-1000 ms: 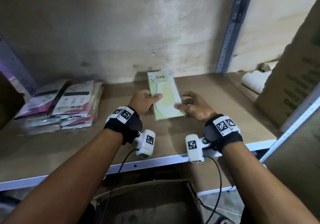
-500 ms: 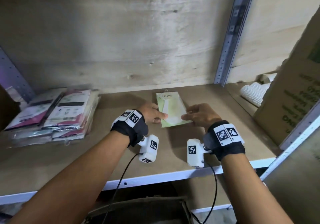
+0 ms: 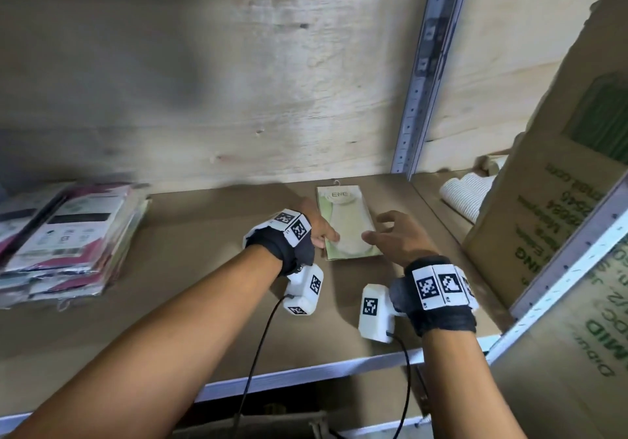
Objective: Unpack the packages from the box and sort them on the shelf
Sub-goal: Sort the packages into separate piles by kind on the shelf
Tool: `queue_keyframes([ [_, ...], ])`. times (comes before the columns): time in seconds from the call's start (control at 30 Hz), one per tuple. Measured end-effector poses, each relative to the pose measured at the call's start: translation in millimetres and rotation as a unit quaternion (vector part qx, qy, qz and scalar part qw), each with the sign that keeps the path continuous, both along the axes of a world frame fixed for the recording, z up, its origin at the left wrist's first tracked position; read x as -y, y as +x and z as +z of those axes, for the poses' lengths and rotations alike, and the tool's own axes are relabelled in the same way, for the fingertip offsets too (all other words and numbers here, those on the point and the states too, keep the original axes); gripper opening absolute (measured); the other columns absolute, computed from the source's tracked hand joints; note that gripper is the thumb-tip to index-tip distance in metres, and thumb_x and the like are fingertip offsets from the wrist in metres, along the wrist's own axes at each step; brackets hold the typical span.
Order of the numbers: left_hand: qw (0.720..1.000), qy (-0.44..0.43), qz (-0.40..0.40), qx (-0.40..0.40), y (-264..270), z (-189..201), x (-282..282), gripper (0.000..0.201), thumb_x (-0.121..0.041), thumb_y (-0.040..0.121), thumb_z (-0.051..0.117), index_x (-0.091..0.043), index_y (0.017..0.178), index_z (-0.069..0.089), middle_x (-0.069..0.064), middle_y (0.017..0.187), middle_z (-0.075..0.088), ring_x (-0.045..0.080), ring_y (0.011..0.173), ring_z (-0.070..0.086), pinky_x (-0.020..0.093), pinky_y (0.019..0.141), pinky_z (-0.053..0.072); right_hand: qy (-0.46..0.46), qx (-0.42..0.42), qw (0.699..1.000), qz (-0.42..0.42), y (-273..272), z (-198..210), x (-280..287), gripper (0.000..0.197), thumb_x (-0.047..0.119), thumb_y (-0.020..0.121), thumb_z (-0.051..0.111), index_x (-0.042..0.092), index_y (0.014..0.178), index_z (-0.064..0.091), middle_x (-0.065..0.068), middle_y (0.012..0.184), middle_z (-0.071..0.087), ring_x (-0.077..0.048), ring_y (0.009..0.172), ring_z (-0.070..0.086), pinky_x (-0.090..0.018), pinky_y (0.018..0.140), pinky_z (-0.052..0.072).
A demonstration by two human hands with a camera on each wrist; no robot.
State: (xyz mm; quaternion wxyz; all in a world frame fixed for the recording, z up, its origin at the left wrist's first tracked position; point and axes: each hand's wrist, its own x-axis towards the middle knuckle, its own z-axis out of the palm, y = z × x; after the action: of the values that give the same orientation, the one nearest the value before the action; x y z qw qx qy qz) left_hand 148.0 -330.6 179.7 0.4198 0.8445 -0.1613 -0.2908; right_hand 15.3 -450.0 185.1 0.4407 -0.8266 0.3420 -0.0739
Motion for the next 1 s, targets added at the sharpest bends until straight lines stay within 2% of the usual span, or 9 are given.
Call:
queue_keyframes([
  [0.13, 0.999, 0.035, -0.024, 0.006, 2.2, -1.0, 20.1, 0.046, -0.005, 0.073, 0.082, 0.008, 0.112, 0.062, 0.023, 0.108, 0.07, 0.034, 0.098, 0.071, 0.045, 0.085, 0.06, -0.017, -0.007, 1.0, -0.001, -6.9, -0.2, 14.6, 0.055, 0.031, 0.083, 0.074, 0.014, 0.132, 0.056, -0.008, 0.125, 0.064, -0.025, 0.114, 0.06, -0.039, 0.102, 0.048],
  [0.27, 0.997, 0.053, -0.047, -0.042, 5.8, -4.6, 36.8, 0.041, -0.003, 0.081, 0.078, 0.003, 0.12, 0.065, 0.017, 0.121, 0.068, 0.027, 0.112, 0.066, 0.042, 0.099, 0.053, -0.005, -0.005, 1.0, -0.005, -9.6, -1.6, 27.4, 0.054, 0.033, 0.084, 0.073, 0.019, 0.133, 0.055, -0.004, 0.114, 0.065, -0.025, 0.113, 0.06, -0.038, 0.101, 0.047],
  [0.33, 0.996, 0.05, -0.055, -0.047, 7.1, -4.3, 44.1, 0.035, 0.0, 0.084, 0.074, 0.004, 0.118, 0.066, 0.017, 0.122, 0.068, 0.027, 0.112, 0.066, 0.039, 0.099, 0.053, -0.001, 0.006, 1.0, -0.005, -10.3, -1.8, 31.6, 0.052, 0.032, 0.085, 0.072, 0.019, 0.133, 0.055, -0.001, 0.105, 0.065, -0.023, 0.11, 0.061, -0.034, 0.099, 0.048],
  [0.47, 0.998, 0.05, -0.032, 0.023, 8.2, -3.7, 58.5, 0.041, -0.006, 0.072, 0.083, 0.005, 0.107, 0.063, 0.02, 0.101, 0.072, 0.03, 0.091, 0.073, 0.044, 0.082, 0.061, 0.015, 0.015, 1.0, -0.007, -13.9, -1.7, 39.6, 0.051, 0.031, 0.087, 0.071, 0.022, 0.134, 0.054, -0.004, 0.117, 0.067, -0.022, 0.111, 0.061, -0.032, 0.097, 0.047],
  [0.63, 0.998, 0.052, -0.041, 0.021, 8.7, -8.1, 73.7, 0.047, -0.005, 0.072, 0.083, 0.005, 0.112, 0.062, 0.02, 0.104, 0.071, 0.031, 0.092, 0.073, 0.045, 0.082, 0.061, 0.013, 0.014, 1.0, 0.008, -20.8, -1.3, 48.9, 0.051, 0.034, 0.089, 0.069, 0.022, 0.136, 0.053, -0.006, 0.127, 0.062, -0.023, 0.118, 0.058, -0.032, 0.102, 0.044],
  [0.8, 0.998, 0.045, -0.033, 0.009, 14.5, -13.9, 83.8, 0.042, -0.005, 0.071, 0.084, 0.004, 0.107, 0.064, 0.018, 0.099, 0.072, 0.027, 0.088, 0.074, 0.042, 0.078, 0.062, 0.033, 0.018, 0.999, 0.02, -25.2, -4.4, 54.8, 0.049, 0.033, 0.089, 0.068, 0.023, 0.135, 0.055, -0.007, 0.133, 0.058, -0.022, 0.122, 0.055, -0.03, 0.1, 0.04],
  [0.9, 0.998, 0.031, -0.045, -0.037, 15.5, -15.0, 83.0, 0.035, -0.002, 0.078, 0.08, 0.003, 0.11, 0.069, 0.016, 0.11, 0.072, 0.019, 0.089, 0.072, 0.038, 0.087, 0.059, 0.036, 0.019, 0.998, 0.041, -24.6, -2.7, 58.1, 0.048, 0.033, 0.09, 0.068, 0.023, 0.135, 0.054, -0.008, 0.137, 0.057, -0.022, 0.124, 0.054, -0.03, 0.102, 0.04],
  [1.0, 0.995, 0.06, -0.03, -0.073, 11.8, -14.0, 85.1, 0.037, -0.006, 0.079, 0.081, -0.003, 0.114, 0.069, 0.012, 0.116, 0.071, 0.021, 0.104, 0.07, 0.038, 0.096, 0.055, 0.044, 0.02, 0.997, 0.054, -25.1, -2.2, 61.3, 0.047, 0.033, 0.091, 0.066, 0.021, 0.135, 0.054, -0.01, 0.137, 0.057, -0.022, 0.123, 0.054, -0.029, 0.099, 0.04],
])
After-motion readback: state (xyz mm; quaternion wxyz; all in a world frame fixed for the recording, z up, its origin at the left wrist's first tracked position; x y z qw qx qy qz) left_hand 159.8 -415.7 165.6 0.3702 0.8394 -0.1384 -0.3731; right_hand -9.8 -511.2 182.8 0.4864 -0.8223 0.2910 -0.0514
